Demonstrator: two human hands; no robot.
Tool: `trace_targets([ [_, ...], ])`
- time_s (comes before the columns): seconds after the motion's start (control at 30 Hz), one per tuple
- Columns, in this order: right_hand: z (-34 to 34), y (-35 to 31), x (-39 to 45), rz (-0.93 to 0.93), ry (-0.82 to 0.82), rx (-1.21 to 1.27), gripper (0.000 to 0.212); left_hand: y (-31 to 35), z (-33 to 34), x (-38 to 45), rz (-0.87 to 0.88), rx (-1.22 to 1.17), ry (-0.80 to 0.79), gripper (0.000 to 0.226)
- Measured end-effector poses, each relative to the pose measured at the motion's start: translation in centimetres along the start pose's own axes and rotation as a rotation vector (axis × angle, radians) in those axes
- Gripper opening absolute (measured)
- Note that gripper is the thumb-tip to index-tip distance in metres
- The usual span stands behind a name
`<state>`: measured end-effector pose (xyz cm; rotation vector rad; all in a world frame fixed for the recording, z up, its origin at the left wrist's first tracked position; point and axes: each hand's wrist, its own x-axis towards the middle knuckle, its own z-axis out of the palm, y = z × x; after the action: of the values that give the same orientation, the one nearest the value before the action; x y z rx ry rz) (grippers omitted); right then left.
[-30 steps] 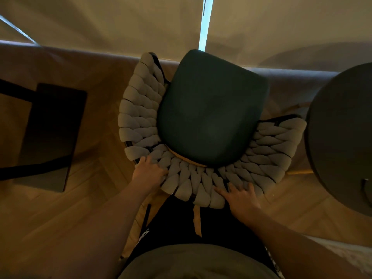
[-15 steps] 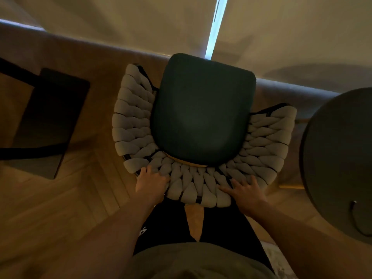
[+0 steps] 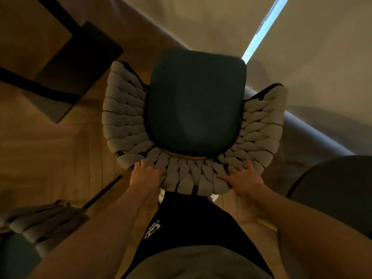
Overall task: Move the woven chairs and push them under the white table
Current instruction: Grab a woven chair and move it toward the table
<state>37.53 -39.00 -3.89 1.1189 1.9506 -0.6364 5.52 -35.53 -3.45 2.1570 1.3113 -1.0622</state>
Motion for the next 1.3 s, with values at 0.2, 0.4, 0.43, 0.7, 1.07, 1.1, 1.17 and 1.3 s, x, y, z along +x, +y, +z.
trace_targets([
  [0.2,-3.2,4.5,1.5,-0.093,-0.017,-0.146,0.069,2.2,-0.4,0.7,-0.119,-0.134,0.009,0.037],
  [0.4,-7.9,9.2,3.4,-0.164,-0.045,-0.269,0.059,4.9,-1.7,1.8,-0.209,-0.322,-0.046,0.039],
  [0.43,-8.5,10.0,3.9,-0.175,-0.037,-0.281,0.058,5.4,-2.1,1.8,-0.229,-0.336,-0.041,0.039],
  [0.7,-14.0,14.7,6.6,-0.269,-0.052,-0.474,0.068,8.4,-5.2,3.5,-0.372,-0.518,-0.023,0.044],
  [1.07,-19.1,22.3,9.6,-0.436,-0.037,-0.706,0.064,14.8,-10.4,7.1,-0.534,-0.725,-0.054,0.048],
  [1.1,-19.4,23.1,9.9,-0.446,-0.038,-0.726,0.063,15.4,-11.0,7.5,-0.546,-0.742,-0.055,0.048],
  [1.17,-20.1,24.6,10.5,-0.466,-0.037,-0.783,0.063,16.7,-12.1,8.2,-0.571,-0.767,-0.053,0.047],
  [1.3,-21.1,26.3,10.6,-0.499,-0.052,-0.850,0.065,18.7,-13.6,9.4,-0.601,-0.808,-0.054,0.046],
])
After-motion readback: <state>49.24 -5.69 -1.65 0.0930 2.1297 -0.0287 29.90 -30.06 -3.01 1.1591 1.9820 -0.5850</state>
